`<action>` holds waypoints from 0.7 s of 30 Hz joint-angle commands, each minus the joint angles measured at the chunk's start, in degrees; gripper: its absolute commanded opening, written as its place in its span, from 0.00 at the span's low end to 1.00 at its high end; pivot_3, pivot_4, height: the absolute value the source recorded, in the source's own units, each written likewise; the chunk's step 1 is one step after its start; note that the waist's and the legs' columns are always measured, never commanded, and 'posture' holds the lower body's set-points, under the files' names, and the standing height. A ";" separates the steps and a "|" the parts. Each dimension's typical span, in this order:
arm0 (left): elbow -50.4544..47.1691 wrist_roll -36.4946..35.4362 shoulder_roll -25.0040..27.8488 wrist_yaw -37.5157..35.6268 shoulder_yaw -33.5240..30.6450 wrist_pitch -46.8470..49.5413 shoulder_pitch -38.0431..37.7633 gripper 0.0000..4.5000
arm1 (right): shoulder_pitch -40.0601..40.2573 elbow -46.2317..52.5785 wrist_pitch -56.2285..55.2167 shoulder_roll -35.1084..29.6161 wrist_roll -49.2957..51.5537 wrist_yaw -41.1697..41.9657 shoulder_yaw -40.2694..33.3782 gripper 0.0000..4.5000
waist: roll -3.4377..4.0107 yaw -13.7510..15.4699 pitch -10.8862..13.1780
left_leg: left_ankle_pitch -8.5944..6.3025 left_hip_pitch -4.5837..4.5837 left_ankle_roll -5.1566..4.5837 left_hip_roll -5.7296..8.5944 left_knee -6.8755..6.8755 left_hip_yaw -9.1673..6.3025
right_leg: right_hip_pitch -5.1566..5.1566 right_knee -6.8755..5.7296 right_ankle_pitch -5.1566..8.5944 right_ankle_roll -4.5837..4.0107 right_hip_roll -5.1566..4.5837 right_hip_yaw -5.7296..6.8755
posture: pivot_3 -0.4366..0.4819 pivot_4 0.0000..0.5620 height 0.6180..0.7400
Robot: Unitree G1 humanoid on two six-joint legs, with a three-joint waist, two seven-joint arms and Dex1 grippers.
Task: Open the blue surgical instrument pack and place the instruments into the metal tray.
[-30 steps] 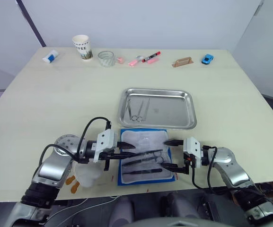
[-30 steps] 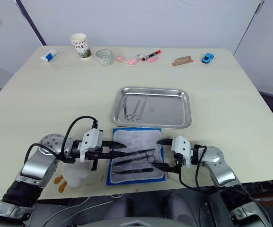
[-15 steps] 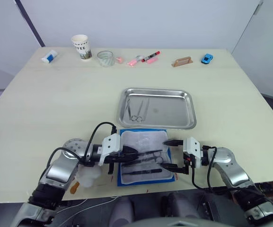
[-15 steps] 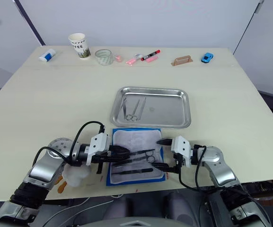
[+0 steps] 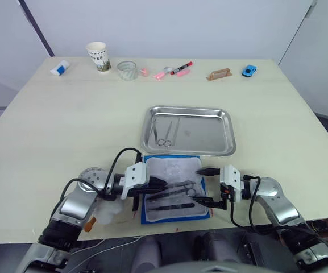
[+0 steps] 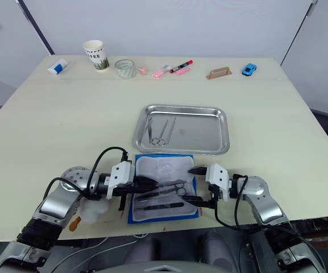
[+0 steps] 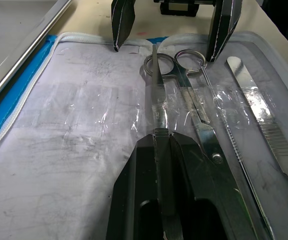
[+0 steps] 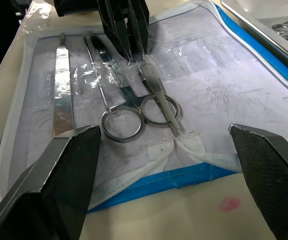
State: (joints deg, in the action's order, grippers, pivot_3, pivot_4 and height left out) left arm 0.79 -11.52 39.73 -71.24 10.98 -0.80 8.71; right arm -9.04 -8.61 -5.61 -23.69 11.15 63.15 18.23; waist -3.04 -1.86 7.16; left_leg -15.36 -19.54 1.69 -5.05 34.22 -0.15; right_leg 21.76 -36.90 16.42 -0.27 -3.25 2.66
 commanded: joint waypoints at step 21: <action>-7.58 -5.65 12.16 -5.61 -4.94 10.41 -0.72 0.03 | 4.29 -9.95 6.19 -0.98 -6.66 -0.45 7.04 1.00 | 0.01 -0.13 0.04 | -0.01 0.00 0.02 -0.12 0.00 -0.32 | 0.01 0.12 0.00 0.01 0.18 1.23 | 0.48 0.27 1.00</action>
State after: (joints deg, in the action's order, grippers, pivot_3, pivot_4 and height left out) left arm -5.41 -16.04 50.75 -76.12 7.76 9.61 8.17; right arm -9.08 -7.83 -5.61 -23.59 11.15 63.03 19.27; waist -3.03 -1.99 7.20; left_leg -15.37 -19.54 1.72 -5.17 34.22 -0.50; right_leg 21.77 -36.78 16.42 -0.26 -3.09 3.88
